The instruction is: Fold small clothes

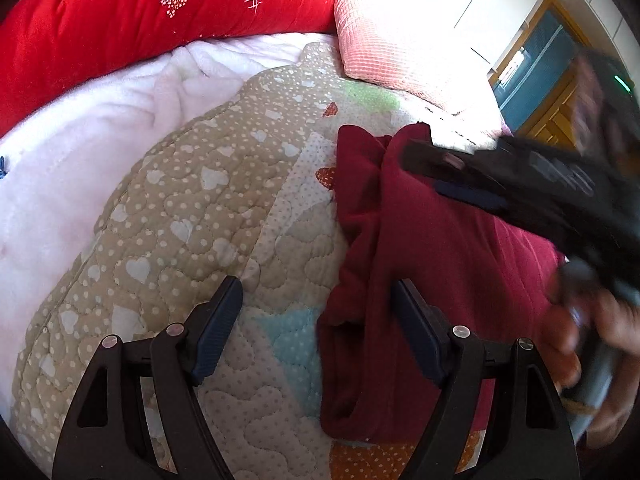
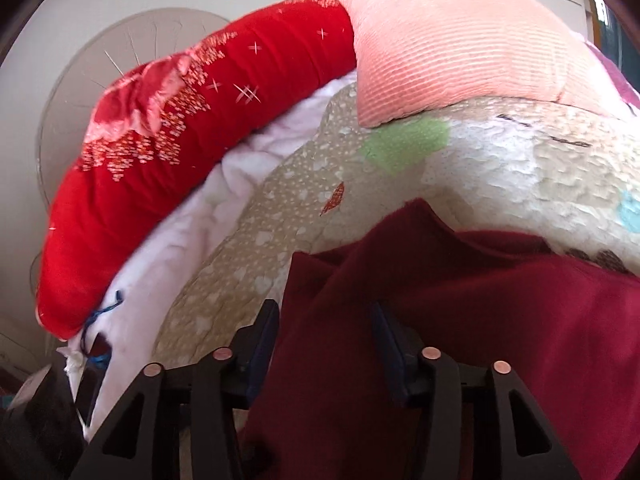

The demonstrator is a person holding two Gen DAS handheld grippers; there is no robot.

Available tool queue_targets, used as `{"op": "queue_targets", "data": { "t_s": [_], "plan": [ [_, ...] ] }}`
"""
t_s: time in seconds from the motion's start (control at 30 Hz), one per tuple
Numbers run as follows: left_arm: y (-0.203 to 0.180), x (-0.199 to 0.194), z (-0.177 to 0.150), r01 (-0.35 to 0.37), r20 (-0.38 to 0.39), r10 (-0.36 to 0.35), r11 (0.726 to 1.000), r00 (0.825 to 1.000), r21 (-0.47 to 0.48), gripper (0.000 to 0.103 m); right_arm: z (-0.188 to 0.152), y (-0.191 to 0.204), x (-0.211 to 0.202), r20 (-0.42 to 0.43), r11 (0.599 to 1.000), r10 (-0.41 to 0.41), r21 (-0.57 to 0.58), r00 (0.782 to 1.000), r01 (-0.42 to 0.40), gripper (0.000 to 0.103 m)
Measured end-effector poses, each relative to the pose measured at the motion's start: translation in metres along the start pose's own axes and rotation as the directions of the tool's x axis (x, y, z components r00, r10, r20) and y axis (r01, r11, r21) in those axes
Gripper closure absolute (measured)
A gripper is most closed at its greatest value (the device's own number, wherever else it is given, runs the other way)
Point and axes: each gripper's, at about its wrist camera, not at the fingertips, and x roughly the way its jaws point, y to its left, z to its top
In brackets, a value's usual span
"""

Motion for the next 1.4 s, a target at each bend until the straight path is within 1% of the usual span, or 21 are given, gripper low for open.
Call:
{"op": "queue_targets", "data": {
  "t_s": [0.07, 0.2, 0.33, 0.4, 0.53, 0.6, 0.67, 0.73, 0.8, 0.97, 1.1, 1.23, 1.33, 1.4],
  "plan": [
    [0.000, 0.000, 0.000, 0.005, -0.004, -0.005, 1.000, 1.000, -0.003, 0.025, -0.012, -0.004, -0.017, 0.013, 1.000, 0.004, -0.014, 1.000, -0.004, 0.054],
    [-0.001, 0.000, -0.001, -0.004, -0.002, 0.004, 1.000, 1.000, -0.001, 0.025, -0.044, -0.029, -0.053, 0.039, 0.998, -0.067, -0.018, 0.997, 0.068, 0.054],
    [-0.002, 0.000, -0.002, -0.013, 0.002, 0.013, 1.000, 1.000, -0.002, 0.025, -0.073, -0.061, -0.090, 0.079, 0.990, -0.143, -0.003, 0.987, 0.144, 0.052],
    [-0.002, 0.001, -0.002, -0.016, 0.005, 0.016, 1.000, 1.000, -0.003, 0.025, -0.082, -0.076, -0.098, 0.072, 0.987, -0.160, 0.027, 0.985, 0.158, 0.051],
    [-0.003, 0.001, -0.003, -0.029, 0.009, 0.028, 1.000, 1.000, 0.005, 0.025, -0.091, -0.088, -0.100, 0.051, 0.987, -0.154, 0.065, 0.987, 0.150, 0.050],
    [-0.003, 0.002, -0.002, -0.030, 0.008, 0.030, 1.000, 1.000, 0.006, 0.025, -0.092, -0.089, -0.094, 0.029, 0.985, -0.161, 0.065, 0.987, 0.159, 0.048],
    [-0.003, 0.002, -0.002, -0.029, 0.008, 0.029, 1.000, 1.000, 0.006, 0.025, -0.094, -0.086, -0.093, 0.032, 0.983, -0.176, 0.057, 0.984, 0.174, 0.047],
    [-0.004, 0.003, -0.002, -0.031, 0.007, 0.031, 0.999, 0.999, 0.009, 0.024, -0.095, -0.084, -0.093, 0.035, 0.986, -0.163, 0.046, 0.986, 0.162, 0.045],
    [-0.004, 0.004, -0.002, -0.032, 0.006, 0.032, 0.999, 0.999, 0.012, 0.024, -0.098, -0.085, -0.092, 0.043, 0.987, -0.151, 0.054, 0.988, 0.148, 0.041],
    [-0.004, 0.004, -0.002, -0.029, 0.005, 0.029, 1.000, 1.000, 0.011, 0.024, -0.106, -0.085, -0.090, 0.081, 0.988, -0.142, 0.065, 0.987, 0.137, 0.035],
    [-0.003, 0.003, -0.002, -0.029, 0.005, 0.029, 1.000, 1.000, 0.013, 0.024, -0.105, -0.076, -0.091, 0.075, 0.985, -0.172, 0.034, 0.982, 0.170, 0.035],
    [-0.003, 0.002, -0.002, -0.027, 0.003, 0.027, 1.000, 1.000, 0.013, 0.024, -0.096, -0.063, -0.096, 0.076, 0.991, -0.136, 0.019, 0.988, 0.134, 0.035],
    [-0.003, 0.002, -0.001, -0.027, 0.003, 0.027, 1.000, 1.000, 0.013, 0.024, -0.087, -0.049, -0.096, 0.085, 0.990, -0.138, -0.013, 0.987, 0.139, 0.035],
    [-0.003, 0.003, -0.002, -0.027, 0.004, 0.027, 1.000, 1.000, 0.013, 0.024, -0.081, -0.046, -0.094, 0.084, 0.990, -0.142, -0.007, 0.986, 0.143, 0.035]
  ]
}}
